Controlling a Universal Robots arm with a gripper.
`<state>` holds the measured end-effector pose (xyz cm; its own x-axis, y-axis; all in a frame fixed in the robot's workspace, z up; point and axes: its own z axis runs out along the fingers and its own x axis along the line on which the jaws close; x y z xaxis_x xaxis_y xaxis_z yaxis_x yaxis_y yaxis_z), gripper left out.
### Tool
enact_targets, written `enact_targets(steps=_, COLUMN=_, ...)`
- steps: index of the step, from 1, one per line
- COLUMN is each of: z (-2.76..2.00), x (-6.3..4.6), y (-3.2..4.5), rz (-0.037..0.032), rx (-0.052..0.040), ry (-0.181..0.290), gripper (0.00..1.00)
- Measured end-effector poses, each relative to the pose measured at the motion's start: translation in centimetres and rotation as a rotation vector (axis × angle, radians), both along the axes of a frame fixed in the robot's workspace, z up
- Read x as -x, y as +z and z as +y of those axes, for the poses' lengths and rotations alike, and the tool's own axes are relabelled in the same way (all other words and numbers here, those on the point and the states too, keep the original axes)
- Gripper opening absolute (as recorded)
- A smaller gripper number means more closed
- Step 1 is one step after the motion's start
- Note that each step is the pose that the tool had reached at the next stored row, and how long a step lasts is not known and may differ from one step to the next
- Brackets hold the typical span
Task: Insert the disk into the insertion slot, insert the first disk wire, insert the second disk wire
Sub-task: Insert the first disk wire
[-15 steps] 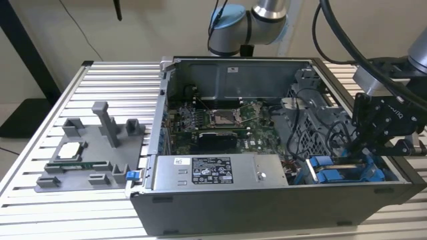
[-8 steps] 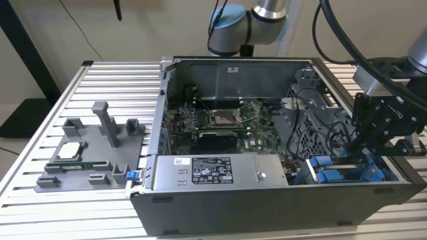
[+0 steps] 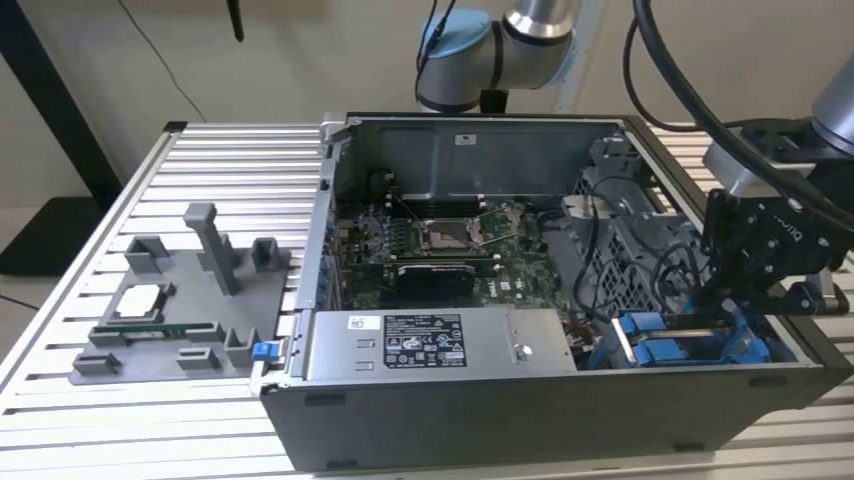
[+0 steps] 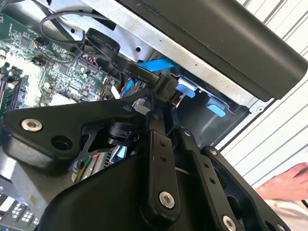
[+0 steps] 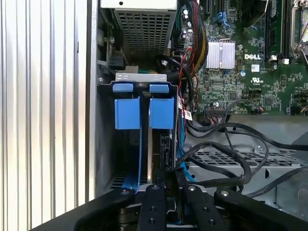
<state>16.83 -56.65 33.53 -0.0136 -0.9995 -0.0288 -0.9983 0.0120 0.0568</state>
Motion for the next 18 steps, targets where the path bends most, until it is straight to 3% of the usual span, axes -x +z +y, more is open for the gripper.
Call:
enact_targets(steps=6, z=0.01, x=0.0, y=-0.42, rz=0.0001, rx=-0.0009, ry=0.000, gripper=0.00)
enact_targets(steps=7, z=0.00, x=0.0, y=-0.44, rz=0.0001, rx=-0.0011, ry=0.000, gripper=1.00)
enact_targets(steps=9, z=-0.01, x=0.0, y=-0.13, rz=0.0001, rx=-0.0015, ry=0.000, gripper=1.00)
enact_targets(steps=14, z=0.00, x=0.0, y=2.13, rz=0.0001, rx=-0.0002, ry=0.000, gripper=1.00)
enact_targets(steps=18, z=0.05, x=0.0, y=3.43, rz=0.0001, rx=-0.0001, ry=0.000, gripper=1.00)
